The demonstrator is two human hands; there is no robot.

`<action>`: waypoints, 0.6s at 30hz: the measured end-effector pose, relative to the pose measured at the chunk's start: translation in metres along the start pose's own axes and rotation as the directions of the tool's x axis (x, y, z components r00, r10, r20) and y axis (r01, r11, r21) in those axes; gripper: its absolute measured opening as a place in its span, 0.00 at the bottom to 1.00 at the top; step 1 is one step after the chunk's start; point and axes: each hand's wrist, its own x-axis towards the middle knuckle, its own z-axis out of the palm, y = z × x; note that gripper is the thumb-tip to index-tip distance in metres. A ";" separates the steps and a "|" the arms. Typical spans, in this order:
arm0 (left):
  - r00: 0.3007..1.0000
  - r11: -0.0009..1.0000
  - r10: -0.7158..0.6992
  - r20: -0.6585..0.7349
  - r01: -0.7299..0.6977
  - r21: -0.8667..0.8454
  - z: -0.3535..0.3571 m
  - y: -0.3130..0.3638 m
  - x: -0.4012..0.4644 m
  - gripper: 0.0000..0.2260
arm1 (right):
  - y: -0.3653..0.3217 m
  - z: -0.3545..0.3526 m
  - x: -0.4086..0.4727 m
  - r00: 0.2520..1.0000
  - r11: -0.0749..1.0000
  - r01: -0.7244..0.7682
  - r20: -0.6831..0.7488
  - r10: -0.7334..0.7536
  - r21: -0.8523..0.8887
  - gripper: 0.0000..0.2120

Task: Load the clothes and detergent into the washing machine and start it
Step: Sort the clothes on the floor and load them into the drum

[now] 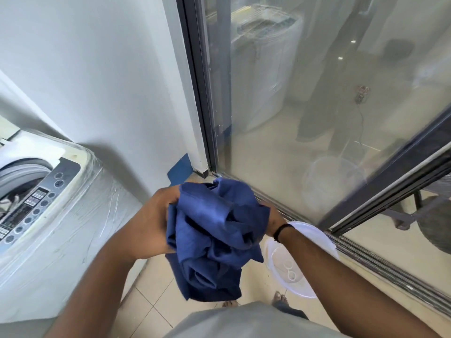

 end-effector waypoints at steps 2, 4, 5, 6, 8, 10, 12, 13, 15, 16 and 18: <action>1.000 1.000 -0.015 0.026 0.015 0.018 0.004 -0.008 -0.002 0.15 | -0.006 -0.025 0.003 0.975 0.977 0.021 -0.223 0.027 0.212 0.12; 0.990 0.993 -0.119 0.076 0.119 0.010 0.013 -0.019 -0.009 0.11 | -0.024 -0.058 -0.004 0.912 0.912 0.146 -0.410 0.026 0.383 0.16; 0.982 0.987 -0.155 0.106 0.151 0.049 0.020 -0.029 -0.010 0.13 | -0.038 -0.071 -0.008 0.902 0.865 0.192 -0.431 0.031 0.464 0.16; 0.979 0.982 -0.171 0.115 0.160 0.096 0.026 -0.036 -0.010 0.15 | -0.055 -0.082 -0.016 0.914 0.825 0.238 -0.406 -0.011 0.513 0.15; 0.985 0.978 -0.160 0.061 0.150 0.146 0.042 -0.051 -0.008 0.18 | -0.082 -0.087 -0.030 0.933 0.807 0.303 -0.330 -0.143 0.506 0.13; 0.984 0.975 -0.138 -0.115 0.155 0.162 0.052 -0.059 -0.002 0.23 | -0.098 -0.076 -0.046 0.923 0.826 0.382 -0.222 -0.315 0.414 0.13; 0.964 0.976 -0.134 -0.230 0.168 0.139 0.056 -0.063 0.002 0.31 | -0.108 -0.064 -0.062 0.889 0.820 0.457 -0.162 -0.427 0.344 0.14; 0.964 0.979 -0.139 -0.226 0.168 0.116 0.055 -0.064 0.003 0.38 | -0.110 -0.060 -0.066 0.869 0.816 0.495 -0.159 -0.469 0.298 0.15; 0.970 0.981 -0.179 -0.165 0.190 0.050 0.055 -0.067 0.002 0.49 | -0.116 -0.058 -0.071 0.867 0.798 0.496 -0.144 -0.477 0.343 0.17; 0.972 0.980 -0.196 -0.129 0.200 0.017 0.055 -0.067 0.002 0.47 | -0.120 -0.060 -0.074 0.879 0.777 0.466 -0.123 -0.460 0.424 0.19; 0.970 0.978 -0.206 -0.132 0.206 -0.016 0.063 -0.074 0.002 0.31 | -0.125 -0.064 -0.076 0.884 0.760 0.425 -0.043 -0.466 0.492 0.20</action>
